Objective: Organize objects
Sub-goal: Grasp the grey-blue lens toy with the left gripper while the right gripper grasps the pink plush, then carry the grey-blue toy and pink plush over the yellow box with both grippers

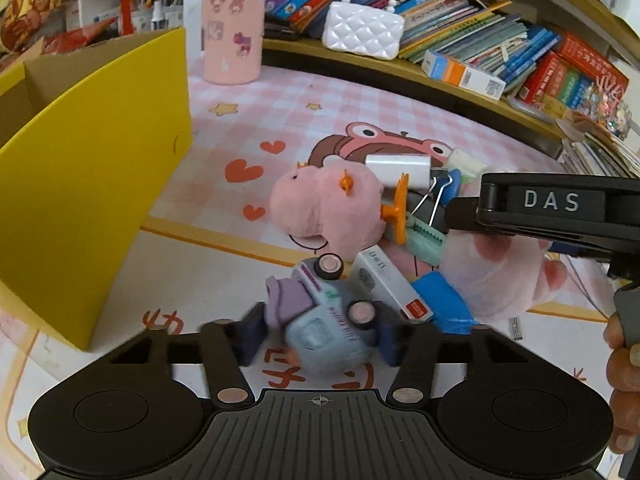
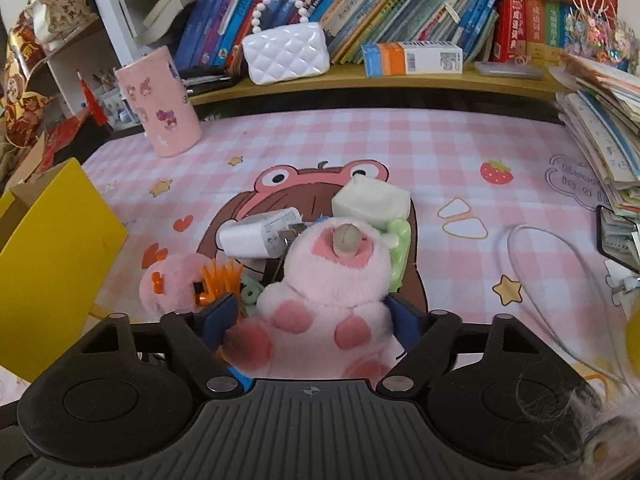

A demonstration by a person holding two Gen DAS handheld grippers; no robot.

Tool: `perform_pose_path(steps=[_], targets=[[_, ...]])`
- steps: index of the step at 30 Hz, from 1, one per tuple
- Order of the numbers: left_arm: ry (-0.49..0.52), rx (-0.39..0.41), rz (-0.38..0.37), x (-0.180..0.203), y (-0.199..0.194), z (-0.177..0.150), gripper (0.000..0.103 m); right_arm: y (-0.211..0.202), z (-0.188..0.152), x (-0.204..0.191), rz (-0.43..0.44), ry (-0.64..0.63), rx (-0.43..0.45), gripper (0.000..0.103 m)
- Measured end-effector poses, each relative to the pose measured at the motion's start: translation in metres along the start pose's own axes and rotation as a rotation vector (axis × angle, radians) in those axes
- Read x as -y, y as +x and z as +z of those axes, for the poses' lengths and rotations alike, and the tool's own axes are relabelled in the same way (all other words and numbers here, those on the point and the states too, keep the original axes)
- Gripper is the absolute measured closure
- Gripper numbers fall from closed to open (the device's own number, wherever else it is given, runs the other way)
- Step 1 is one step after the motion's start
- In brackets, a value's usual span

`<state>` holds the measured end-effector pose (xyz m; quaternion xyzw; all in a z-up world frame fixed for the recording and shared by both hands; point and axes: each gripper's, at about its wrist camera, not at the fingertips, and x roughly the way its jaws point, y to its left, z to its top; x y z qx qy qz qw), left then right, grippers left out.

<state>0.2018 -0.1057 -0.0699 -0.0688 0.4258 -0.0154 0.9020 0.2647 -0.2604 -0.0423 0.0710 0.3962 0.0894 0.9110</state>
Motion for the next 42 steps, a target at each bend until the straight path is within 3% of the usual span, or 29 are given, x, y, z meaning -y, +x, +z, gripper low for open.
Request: perform_pose_path(steps=[2,4,12,20,25,34,39,42], targets=[[-0.017,-0.005,-0.010,-0.002,-0.002,0.001,0.054,-0.003,0.000,-0.001,-0.003,-0.014,0.015,0.047],[-0.038,0.004,-0.028,-0.005,-0.009,0.003,0.054,-0.010,0.000,-0.001,0.002,-0.024,0.039,0.049],[-0.018,0.064,-0.065,-0.013,-0.049,-0.004,0.054,-0.057,-0.007,-0.008,0.001,-0.024,0.154,0.050],[-0.027,0.069,-0.112,-0.048,-0.079,-0.021,0.054,-0.072,-0.046,-0.039,-0.042,0.011,0.078,0.049],[0.007,0.086,-0.140,-0.086,-0.104,-0.027,0.054,-0.086,-0.074,-0.083,-0.025,0.025,0.059,0.049],[0.078,0.127,-0.165,-0.192,-0.145,-0.037,0.054,-0.100,-0.115,-0.181,-0.083,0.067,0.097,0.049],[0.117,0.106,-0.197,-0.236,-0.155,-0.041,0.054,-0.113,-0.147,-0.235,-0.085,0.103,0.119,0.048],[0.143,0.085,-0.211,-0.252,-0.162,-0.042,0.054,-0.113,-0.157,-0.259,-0.079,0.115,0.088,0.049]])
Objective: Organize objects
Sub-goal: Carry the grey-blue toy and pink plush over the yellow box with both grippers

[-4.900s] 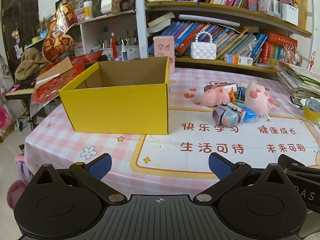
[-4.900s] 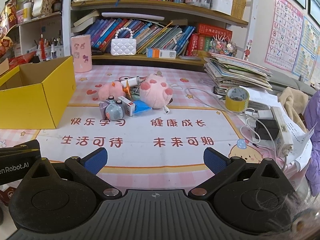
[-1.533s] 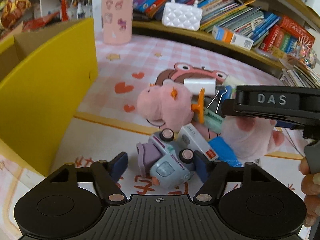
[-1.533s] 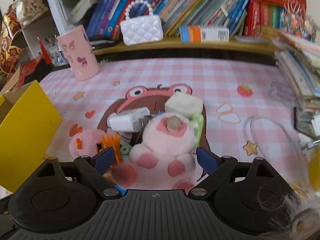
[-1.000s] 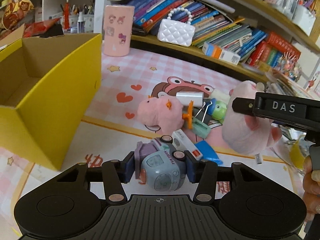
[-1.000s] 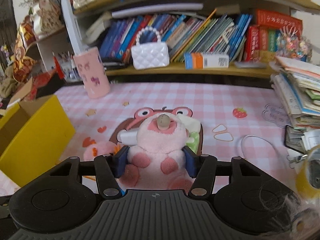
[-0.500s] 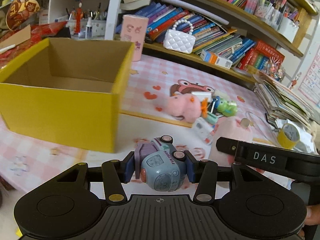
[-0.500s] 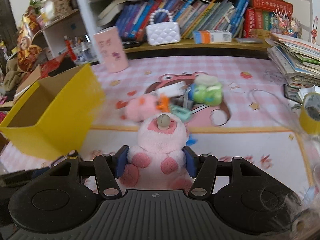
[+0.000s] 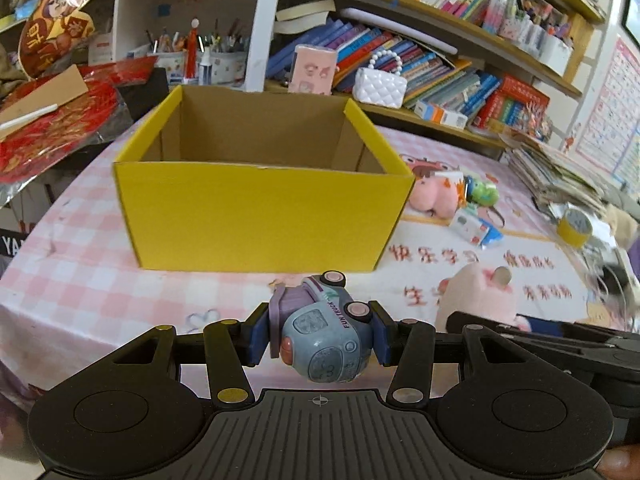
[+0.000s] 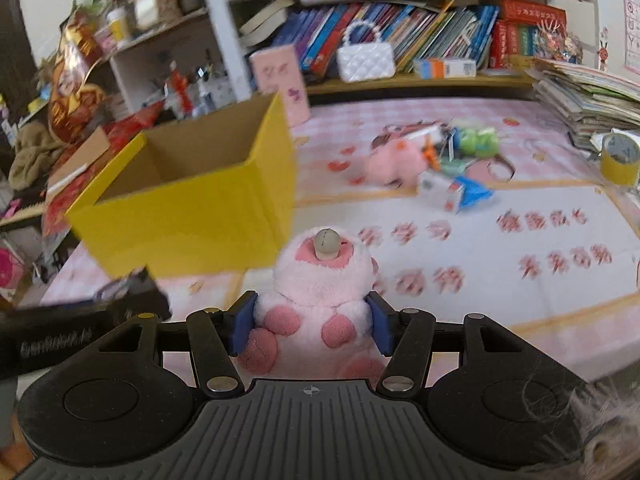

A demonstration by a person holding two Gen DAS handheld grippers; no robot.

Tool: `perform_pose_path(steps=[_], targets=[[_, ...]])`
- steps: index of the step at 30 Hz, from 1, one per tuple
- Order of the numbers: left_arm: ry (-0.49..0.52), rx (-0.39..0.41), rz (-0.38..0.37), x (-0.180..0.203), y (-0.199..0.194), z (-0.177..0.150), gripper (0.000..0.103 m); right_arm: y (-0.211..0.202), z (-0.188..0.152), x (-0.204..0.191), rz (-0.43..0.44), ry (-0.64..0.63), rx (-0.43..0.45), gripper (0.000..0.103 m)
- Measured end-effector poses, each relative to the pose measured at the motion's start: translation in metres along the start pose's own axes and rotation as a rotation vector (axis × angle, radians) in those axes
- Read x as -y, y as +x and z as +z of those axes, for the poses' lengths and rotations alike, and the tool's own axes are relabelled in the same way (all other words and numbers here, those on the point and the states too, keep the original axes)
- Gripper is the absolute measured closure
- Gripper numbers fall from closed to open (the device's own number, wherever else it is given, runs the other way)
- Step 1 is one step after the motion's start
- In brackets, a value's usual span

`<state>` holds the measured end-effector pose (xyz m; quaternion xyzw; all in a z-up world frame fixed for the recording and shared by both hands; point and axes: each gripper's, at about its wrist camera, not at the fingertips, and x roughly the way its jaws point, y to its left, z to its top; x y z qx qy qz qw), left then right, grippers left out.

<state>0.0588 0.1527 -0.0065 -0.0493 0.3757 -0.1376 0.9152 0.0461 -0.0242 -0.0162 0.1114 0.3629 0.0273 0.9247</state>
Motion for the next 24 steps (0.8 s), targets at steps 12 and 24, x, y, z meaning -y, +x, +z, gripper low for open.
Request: perform_pose_path(steps=[12,24], targets=[[-0.017,0.002,-0.062,-0.021,-0.017,-0.011,0.054,-0.011,-0.028,-0.032,-0.031,0.003,-0.041,0.048],[-0.033,0.039,-0.049,-0.031,-0.031,-0.015,0.054,-0.015,-0.032,-0.046,-0.010,-0.031,-0.040,0.048]])
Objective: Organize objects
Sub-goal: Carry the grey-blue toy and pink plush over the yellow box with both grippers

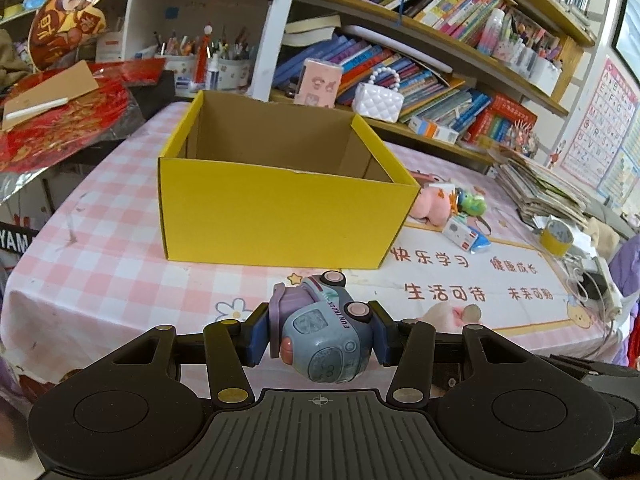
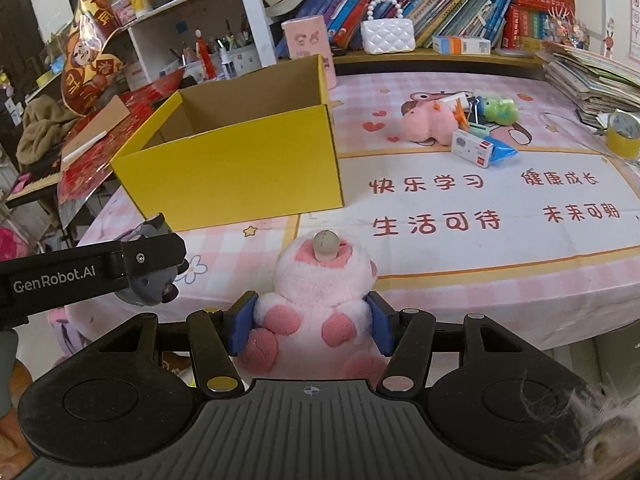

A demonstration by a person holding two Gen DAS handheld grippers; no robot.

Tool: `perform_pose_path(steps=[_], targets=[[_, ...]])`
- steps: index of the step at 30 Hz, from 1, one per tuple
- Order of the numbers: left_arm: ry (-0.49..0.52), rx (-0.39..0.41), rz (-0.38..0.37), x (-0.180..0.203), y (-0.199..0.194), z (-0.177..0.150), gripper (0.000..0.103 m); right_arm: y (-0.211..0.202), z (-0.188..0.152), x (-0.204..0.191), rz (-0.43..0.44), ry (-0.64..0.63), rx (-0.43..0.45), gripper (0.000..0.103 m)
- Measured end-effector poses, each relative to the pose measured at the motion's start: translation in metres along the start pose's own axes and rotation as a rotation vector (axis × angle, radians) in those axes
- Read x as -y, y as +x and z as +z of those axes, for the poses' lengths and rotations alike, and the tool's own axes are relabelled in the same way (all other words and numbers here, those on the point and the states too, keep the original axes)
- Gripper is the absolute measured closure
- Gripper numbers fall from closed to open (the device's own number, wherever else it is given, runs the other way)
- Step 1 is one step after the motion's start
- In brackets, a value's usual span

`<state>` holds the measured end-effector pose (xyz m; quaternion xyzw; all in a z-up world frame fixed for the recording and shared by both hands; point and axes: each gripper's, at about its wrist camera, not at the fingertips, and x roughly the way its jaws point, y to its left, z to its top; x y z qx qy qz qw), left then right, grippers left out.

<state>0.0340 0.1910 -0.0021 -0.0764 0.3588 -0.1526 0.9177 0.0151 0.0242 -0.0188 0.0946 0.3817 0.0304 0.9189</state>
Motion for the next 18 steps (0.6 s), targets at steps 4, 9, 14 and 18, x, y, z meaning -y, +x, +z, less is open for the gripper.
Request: perform_pose_path(steps=[4,9,14,18], targets=[[-0.007,0.004,0.001,0.000,-0.002,-0.001,0.054,-0.002,0.000,-0.004,0.011,-0.019,0.001,0.048],[-0.021,0.032,0.001,-0.003,-0.005,0.003,0.054,-0.002,0.003,-0.011,0.016,-0.051,0.004,0.048],[-0.020,0.067,-0.005,-0.004,-0.010,0.010,0.054,-0.007,0.011,-0.018,0.006,-0.085,0.044,0.048],[-0.016,0.091,-0.007,-0.006,-0.014,0.017,0.054,-0.008,0.017,-0.022,-0.001,-0.091,0.064,0.048]])
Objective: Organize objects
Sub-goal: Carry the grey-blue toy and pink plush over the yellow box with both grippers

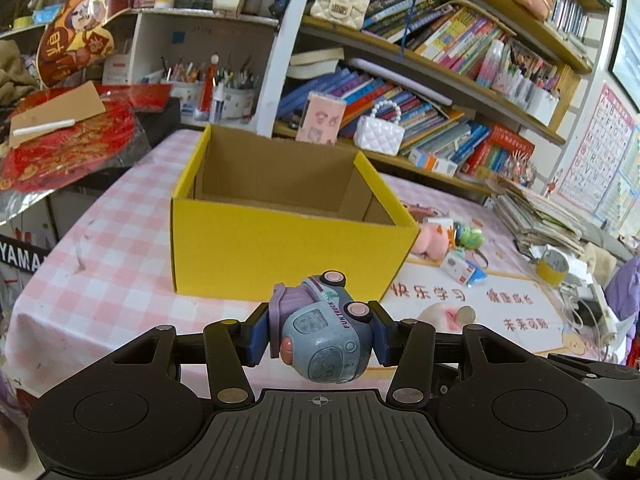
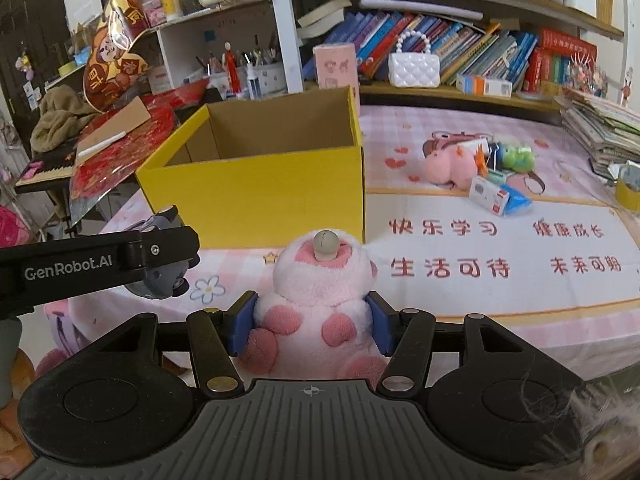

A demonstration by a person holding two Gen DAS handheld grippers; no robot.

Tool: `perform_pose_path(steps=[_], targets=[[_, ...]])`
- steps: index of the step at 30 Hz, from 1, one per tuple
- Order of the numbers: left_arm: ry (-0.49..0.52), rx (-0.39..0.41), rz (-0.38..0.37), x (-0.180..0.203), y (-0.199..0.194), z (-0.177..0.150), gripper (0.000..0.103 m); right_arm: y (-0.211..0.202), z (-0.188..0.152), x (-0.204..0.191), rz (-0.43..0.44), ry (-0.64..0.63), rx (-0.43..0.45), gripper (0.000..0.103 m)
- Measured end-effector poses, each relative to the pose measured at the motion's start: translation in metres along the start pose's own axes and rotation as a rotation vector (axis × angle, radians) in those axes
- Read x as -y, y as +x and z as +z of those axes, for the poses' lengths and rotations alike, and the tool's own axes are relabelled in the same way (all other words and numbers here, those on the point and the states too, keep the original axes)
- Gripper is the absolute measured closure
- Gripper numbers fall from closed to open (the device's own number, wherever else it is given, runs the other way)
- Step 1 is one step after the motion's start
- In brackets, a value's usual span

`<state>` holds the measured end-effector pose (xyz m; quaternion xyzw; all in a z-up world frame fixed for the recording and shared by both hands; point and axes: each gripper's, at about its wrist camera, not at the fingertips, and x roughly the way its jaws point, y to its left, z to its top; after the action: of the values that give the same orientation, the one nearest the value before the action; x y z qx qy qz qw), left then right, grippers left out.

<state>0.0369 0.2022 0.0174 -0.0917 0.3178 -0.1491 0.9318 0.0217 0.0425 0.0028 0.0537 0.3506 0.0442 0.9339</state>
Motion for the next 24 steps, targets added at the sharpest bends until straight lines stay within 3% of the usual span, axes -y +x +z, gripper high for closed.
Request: perform_pose_path(steps=[12,24], targets=[[-0.010,0.083,-0.010,-0.017,-0.017,0.026,0.054,-0.005,0.030,-0.014,0.005,-0.004,0.075,0.048],[-0.005,0.206,-0.019,-0.020,-0.015,0.073,0.054,0.006,0.073,-0.028,0.049,-0.057,0.149,0.048]])
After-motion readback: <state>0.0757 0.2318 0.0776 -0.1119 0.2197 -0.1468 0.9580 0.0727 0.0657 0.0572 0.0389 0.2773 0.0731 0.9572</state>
